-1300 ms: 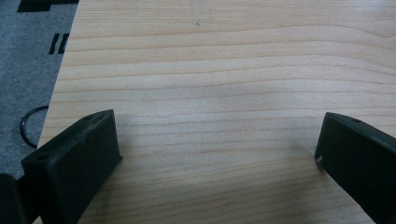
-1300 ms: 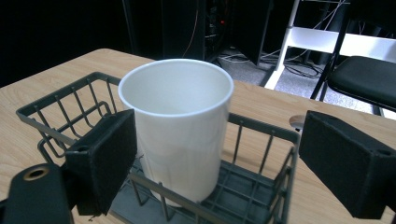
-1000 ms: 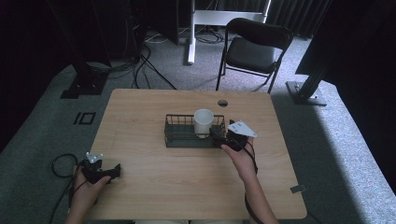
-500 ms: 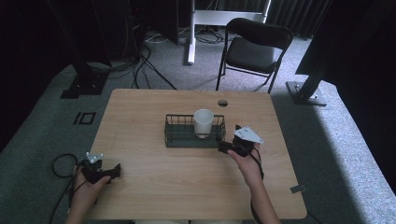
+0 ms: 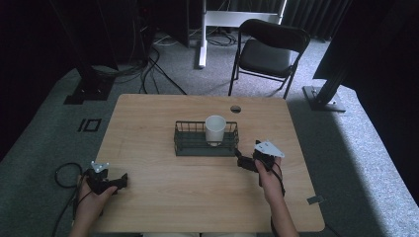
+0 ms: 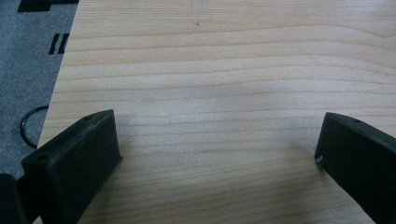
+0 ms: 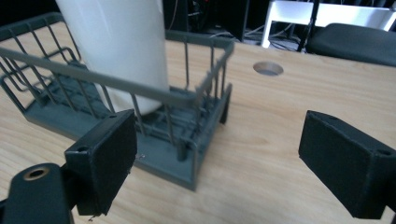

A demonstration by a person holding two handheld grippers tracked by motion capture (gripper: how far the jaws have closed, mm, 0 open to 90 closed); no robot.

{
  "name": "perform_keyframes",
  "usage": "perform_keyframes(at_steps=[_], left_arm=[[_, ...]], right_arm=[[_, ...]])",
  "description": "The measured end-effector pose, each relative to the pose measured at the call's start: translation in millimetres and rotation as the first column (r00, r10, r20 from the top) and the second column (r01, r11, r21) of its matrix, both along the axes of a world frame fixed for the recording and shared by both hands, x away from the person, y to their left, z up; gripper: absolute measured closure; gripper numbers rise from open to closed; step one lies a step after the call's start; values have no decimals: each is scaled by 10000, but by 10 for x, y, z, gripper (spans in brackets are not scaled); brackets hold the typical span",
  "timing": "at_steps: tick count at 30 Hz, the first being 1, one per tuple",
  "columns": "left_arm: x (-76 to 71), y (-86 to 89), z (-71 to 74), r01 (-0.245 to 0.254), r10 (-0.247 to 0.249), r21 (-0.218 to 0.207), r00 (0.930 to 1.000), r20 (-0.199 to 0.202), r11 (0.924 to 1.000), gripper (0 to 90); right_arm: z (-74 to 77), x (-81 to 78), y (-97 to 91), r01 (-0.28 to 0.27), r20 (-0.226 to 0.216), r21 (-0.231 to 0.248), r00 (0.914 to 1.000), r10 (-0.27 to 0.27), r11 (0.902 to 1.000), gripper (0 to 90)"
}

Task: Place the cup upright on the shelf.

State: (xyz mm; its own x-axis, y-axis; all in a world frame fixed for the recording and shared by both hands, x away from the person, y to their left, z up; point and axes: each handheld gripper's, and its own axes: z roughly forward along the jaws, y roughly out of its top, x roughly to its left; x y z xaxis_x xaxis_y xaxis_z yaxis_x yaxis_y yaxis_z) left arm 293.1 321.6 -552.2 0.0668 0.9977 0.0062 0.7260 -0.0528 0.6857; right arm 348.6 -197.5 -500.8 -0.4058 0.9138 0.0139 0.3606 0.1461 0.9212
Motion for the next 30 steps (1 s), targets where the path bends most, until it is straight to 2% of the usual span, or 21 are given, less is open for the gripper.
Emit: perform_keyframes(at_steps=[3,14,17,26,30], left_arm=[[0,0,0,1,-1,0,10000,-1,10000,1],[0,0,0,2,-2,2,10000,-1,10000,1],[0,0,0,-3,3,-1,10000,1,10000,1],[0,-1,0,-4,4,-4,10000,5,10000,1],[0,-1,0,-3,3,-3,10000,3,10000,1]], right_arm=[[-43,-14,-61,165,-240,150,9996,-161,9998,113],[-199,-78,-277,571,-964,20,9937,-566,9984,113],[-237,-104,-333,715,-1274,23,9893,-707,9974,113],[-325,-197,-551,1168,-1481,-158,9819,-1179,9930,113],[-370,-241,-631,1422,-1742,-143,9743,-1425,9897,113]])
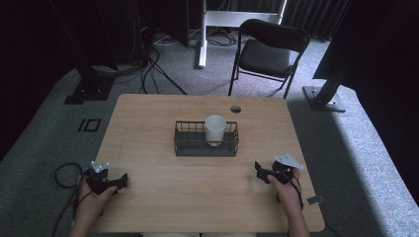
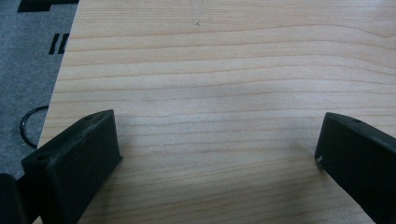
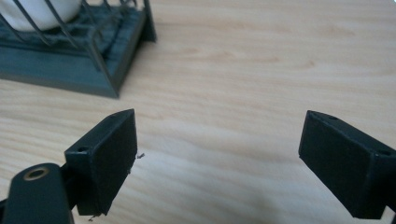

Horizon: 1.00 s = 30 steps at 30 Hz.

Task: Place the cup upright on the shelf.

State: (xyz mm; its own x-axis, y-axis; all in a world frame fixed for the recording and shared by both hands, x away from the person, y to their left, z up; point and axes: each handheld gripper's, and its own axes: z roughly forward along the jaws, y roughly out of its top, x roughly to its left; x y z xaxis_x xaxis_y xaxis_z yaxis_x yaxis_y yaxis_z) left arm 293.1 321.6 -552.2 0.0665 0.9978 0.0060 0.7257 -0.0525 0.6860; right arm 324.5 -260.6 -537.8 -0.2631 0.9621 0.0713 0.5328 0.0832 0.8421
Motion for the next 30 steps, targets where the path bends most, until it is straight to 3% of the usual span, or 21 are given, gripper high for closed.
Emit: perform_keyframes(at_steps=[4,7,17,30], left_arm=[[0,0,0,0,0,-1,10000,0,10000,1],[0,0,0,-1,1,1,10000,0,10000,1],[0,0,0,0,0,1,10000,-1,10000,1],[0,0,0,-1,1,2,10000,-1,10000,1]], right_arm=[[-32,-49,-87,355,-243,-144,9991,-358,9993,113],[-52,-80,-162,576,-475,-614,9970,-606,9965,113],[-111,-131,-351,1224,-1165,-1349,9835,-1384,9833,113],[-164,-220,-468,901,-1607,-1282,9808,-1103,9876,113]])
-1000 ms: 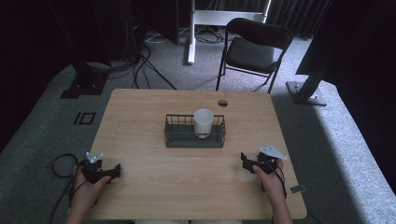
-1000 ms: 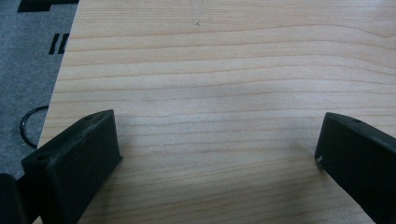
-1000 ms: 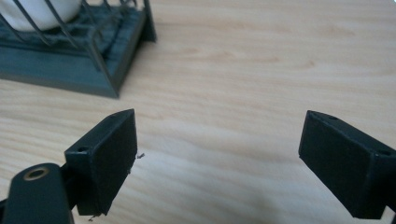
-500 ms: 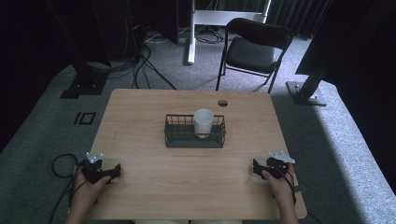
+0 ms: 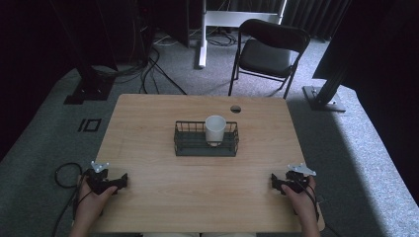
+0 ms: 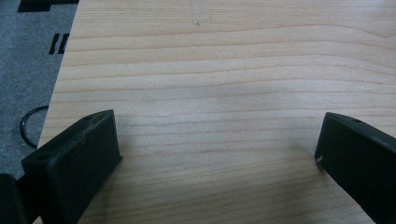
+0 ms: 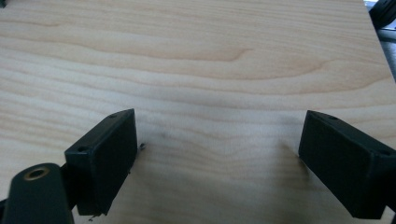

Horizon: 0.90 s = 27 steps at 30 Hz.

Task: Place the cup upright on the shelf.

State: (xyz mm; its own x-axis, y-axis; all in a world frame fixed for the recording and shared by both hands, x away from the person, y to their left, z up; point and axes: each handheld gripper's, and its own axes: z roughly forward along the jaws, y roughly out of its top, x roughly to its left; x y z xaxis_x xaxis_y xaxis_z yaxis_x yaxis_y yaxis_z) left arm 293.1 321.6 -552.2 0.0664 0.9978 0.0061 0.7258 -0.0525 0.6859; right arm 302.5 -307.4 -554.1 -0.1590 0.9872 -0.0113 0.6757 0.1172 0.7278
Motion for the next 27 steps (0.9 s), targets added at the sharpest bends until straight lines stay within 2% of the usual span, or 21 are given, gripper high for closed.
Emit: perform_keyframes(at_steps=[3,9,27], left_arm=[[0,0,0,3,-3,0,10000,0,10000,1],[0,0,0,0,0,-1,10000,1,10000,1],[0,0,0,1,-1,0,10000,3,10000,1]], right_arm=[[-2,-35,-23,-217,-77,210,9997,219,9995,128],[-5,-86,-40,-655,-70,197,9978,656,9977,123],[-6,-88,-36,-771,-95,225,9970,773,9968,115]])
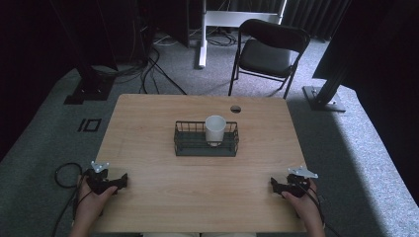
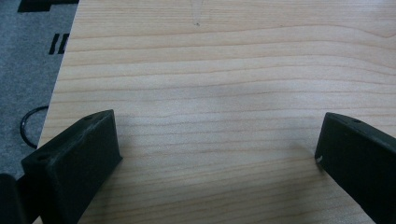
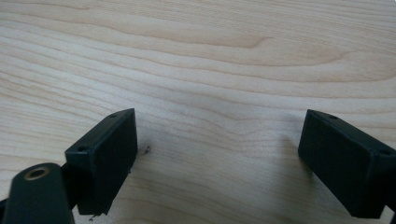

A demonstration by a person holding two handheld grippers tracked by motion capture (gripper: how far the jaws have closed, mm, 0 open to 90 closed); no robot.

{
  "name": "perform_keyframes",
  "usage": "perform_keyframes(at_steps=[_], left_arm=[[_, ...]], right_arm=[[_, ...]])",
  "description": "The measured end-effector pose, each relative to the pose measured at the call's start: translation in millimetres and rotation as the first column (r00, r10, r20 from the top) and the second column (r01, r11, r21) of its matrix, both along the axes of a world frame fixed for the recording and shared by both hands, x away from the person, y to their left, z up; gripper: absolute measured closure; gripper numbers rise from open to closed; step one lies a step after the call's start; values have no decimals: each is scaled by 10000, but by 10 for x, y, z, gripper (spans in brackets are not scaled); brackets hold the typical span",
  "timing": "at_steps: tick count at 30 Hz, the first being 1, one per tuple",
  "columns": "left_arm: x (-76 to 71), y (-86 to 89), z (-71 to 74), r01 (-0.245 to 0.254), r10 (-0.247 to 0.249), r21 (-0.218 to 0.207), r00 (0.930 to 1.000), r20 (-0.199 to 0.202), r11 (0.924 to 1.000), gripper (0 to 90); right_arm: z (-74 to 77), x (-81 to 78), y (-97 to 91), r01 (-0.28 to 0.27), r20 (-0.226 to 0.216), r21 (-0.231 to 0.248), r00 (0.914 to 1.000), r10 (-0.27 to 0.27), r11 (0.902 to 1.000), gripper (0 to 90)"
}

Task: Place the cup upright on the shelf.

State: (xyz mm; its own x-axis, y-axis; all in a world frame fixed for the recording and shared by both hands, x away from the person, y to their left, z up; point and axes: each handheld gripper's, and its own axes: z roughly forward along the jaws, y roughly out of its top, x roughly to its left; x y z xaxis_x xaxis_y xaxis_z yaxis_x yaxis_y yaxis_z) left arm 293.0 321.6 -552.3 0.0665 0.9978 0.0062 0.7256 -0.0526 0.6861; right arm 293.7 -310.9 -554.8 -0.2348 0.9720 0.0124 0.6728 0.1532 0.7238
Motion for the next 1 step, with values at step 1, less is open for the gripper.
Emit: perform_keyframes(at_steps=[1], left_arm=[[0,0,0,0,0,0,10000,0,10000,1]], right_arm=[[0,0,0,0,0,0,10000,0,10000,115]])
